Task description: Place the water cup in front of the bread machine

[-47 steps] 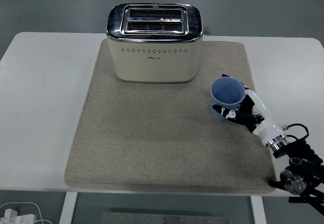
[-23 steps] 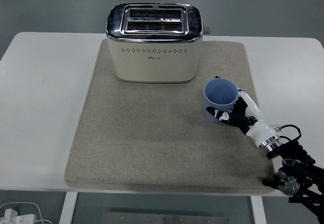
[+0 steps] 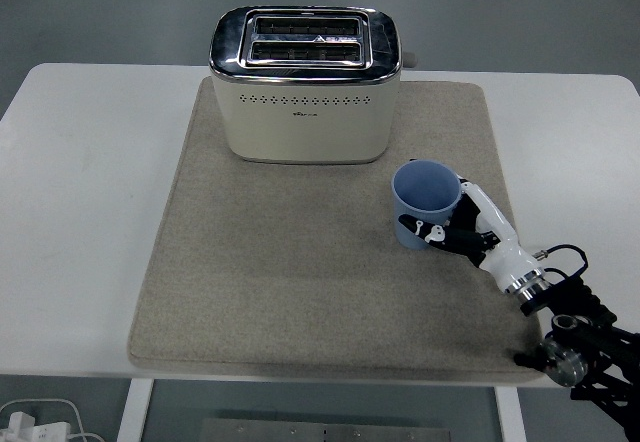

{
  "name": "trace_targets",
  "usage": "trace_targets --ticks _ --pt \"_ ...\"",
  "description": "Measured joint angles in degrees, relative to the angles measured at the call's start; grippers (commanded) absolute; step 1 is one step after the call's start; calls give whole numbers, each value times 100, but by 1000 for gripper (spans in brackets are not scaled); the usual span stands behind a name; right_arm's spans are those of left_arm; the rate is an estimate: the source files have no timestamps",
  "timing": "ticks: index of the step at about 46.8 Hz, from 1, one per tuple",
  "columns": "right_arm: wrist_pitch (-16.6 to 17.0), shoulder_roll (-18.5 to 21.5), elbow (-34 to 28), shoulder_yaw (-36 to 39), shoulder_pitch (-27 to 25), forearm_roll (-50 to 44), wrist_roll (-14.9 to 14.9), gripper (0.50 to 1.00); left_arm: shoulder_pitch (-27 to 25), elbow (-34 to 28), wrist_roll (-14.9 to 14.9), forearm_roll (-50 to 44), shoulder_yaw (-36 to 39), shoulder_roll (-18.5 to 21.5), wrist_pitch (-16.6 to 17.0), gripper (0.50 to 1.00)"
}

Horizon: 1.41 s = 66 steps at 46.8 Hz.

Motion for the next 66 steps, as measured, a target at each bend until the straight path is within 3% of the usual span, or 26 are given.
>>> trace_targets --ticks 28,44,66 --pt "-2 14 78 -183 430 19 0 500 -1 -9 -2 2 5 0 0 1000" --pt "-147 409 -46 -601 838 58 0 500 0 -9 -3 2 0 0 0 1000" --pt "-144 1277 -842 -918 1431 206 0 500 0 -6 -7 2 0 0 0 1000"
